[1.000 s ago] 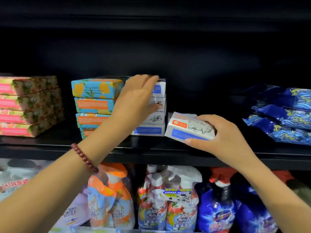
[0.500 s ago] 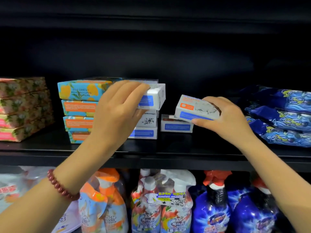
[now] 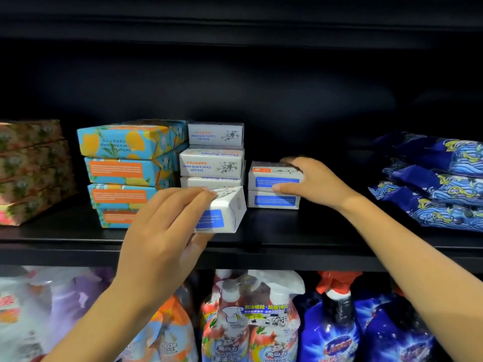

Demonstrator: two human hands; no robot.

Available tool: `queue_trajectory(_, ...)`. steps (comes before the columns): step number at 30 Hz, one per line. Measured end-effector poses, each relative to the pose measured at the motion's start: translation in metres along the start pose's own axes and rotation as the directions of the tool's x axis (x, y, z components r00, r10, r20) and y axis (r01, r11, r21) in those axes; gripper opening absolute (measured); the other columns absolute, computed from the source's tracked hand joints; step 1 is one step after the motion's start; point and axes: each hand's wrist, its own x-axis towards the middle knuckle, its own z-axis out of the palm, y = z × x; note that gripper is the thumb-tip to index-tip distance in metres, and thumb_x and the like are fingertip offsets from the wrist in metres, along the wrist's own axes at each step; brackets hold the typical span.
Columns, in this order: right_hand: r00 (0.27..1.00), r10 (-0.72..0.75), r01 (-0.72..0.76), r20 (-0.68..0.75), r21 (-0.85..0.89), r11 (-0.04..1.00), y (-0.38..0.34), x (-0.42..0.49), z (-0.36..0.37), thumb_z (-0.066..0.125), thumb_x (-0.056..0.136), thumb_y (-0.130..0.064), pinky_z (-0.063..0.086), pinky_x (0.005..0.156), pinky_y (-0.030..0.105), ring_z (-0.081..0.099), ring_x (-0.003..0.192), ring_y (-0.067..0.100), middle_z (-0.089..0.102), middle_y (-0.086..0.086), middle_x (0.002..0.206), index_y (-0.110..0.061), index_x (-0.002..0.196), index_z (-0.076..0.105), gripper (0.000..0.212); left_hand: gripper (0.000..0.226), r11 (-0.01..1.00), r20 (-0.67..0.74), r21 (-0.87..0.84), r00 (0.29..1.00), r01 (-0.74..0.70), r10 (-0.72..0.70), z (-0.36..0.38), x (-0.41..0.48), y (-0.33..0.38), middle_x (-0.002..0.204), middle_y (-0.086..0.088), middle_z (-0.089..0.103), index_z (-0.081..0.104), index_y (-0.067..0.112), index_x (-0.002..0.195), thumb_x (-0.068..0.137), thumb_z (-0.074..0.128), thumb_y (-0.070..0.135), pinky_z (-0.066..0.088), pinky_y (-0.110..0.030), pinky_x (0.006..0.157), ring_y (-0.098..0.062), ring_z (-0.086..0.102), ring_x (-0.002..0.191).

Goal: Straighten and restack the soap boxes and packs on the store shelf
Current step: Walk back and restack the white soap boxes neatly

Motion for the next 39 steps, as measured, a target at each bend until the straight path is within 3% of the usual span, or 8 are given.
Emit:
queue_trajectory(5,1.000,0.011,-0.011,-0.005,0.009,1.000,-0.002,-0.003,0.001,0.074,0.077,-0.032,0.042,0.086,0.020,0.055,0.103,0.013,0.058,0.006,0.123,-0.009,0.130,0.050,0.062,0.034,1.000,-0.022,-0.009,1.000,0.011,-0.011,0.005,0.001,0.003,0.103,-0.018,0.067,0.063,-0.007,0.107,0.082,0.064,0.016,0.041,-0.032,0.083,-0.030,0.054,0.094)
queue_trajectory(9,0.991,0.038,-0.050,-0.126,-0.090,0.995,-0.005,-0.012,-0.002,0.073,0.077,-0.035,0.035,0.099,0.026,0.044,0.122,0.019,0.050,0.005,0.132,-0.014,0.134,0.047,0.067,0.034,0.999,-0.010,-0.049,1.000,0.006,-0.007,0.010,0.004,0.012,0.101,-0.016,0.067,0.065,-0.007,0.105,0.077,0.070,0.012,0.043,-0.033,0.079,-0.030,0.055,0.090)
queue_trajectory(13,0.968,0.017,0.003,-0.252,0.080,0.997,-0.004,-0.049,-0.020,0.073,0.077,-0.030,0.041,0.095,0.022,0.053,0.109,0.007,0.059,-0.007,0.115,-0.019,0.117,0.061,0.043,0.034,0.995,0.002,-0.103,1.000,-0.017,0.018,0.017,0.016,0.026,0.102,-0.014,0.067,0.066,-0.005,0.105,0.078,0.071,0.013,0.044,-0.033,0.079,-0.031,0.059,0.090)
queue_trajectory(17,0.989,0.056,-0.036,-0.136,0.147,0.989,-0.001,-0.096,-0.026,0.073,0.073,-0.035,0.043,0.087,0.008,0.058,0.096,-0.007,0.066,-0.016,0.101,-0.028,0.099,0.067,0.028,0.035,0.987,-0.011,-0.153,0.999,-0.044,0.043,0.028,0.042,0.043,0.103,-0.014,0.068,0.066,-0.004,0.106,0.078,0.073,0.015,0.046,-0.033,0.077,-0.031,0.061,0.090)
queue_trajectory(21,0.999,0.049,-0.050,0.012,0.122,0.991,0.002,-0.122,-0.019,0.075,0.065,-0.045,0.033,0.084,-0.002,0.051,0.099,-0.017,0.063,-0.023,0.103,-0.034,0.099,0.067,0.036,0.037,0.984,-0.029,-0.172,0.999,-0.038,0.033,0.047,0.079,0.058,0.098,-0.012,0.068,0.066,-0.003,0.106,0.073,0.077,0.009,0.043,-0.032,0.075,-0.033,0.061,0.085)
queue_trajectory(27,0.998,0.026,-0.030,0.062,0.058,0.998,0.011,-0.130,-0.015,0.079,0.062,-0.046,0.038,0.099,0.017,0.050,0.110,-0.011,0.056,-0.027,0.116,-0.034,0.110,0.066,0.051,0.041,0.995,0.093,-0.104,0.996,0.010,0.000,0.073,0.118,0.056,0.100,-0.010,0.066,0.061,0.003,0.116,0.080,0.074,0.019,0.045,-0.038,0.074,-0.031,0.057,0.095)
queue_trajectory(30,0.998,0.020,-0.024,0.053,0.066,0.998,0.013,-0.131,-0.015,0.077,0.061,-0.051,0.042,0.098,0.023,0.051,0.108,-0.010,0.057,-0.029,0.114,-0.037,0.108,0.066,0.050,0.047,0.998,0.229,0.020,0.971,0.065,-0.068,0.090,0.125,0.051,0.115,0.000,0.057,0.046,0.017,0.131,0.091,0.058,0.037,0.035,-0.030,0.076,-0.021,0.046,0.109)
queue_trajectory(39,0.998,0.020,-0.022,0.054,0.052,0.998,0.016,-0.130,-0.014,0.067,0.059,-0.062,0.043,0.096,0.026,0.049,0.109,-0.011,0.055,-0.033,0.114,-0.043,0.108,0.063,0.053,0.057,0.998,0.329,0.034,0.942,0.059,-0.067,0.093,0.114,0.046,0.142,0.000,0.041,0.030,0.016,0.146,0.096,0.048,0.037,0.017,-0.023,0.096,-0.018,0.031,0.130)
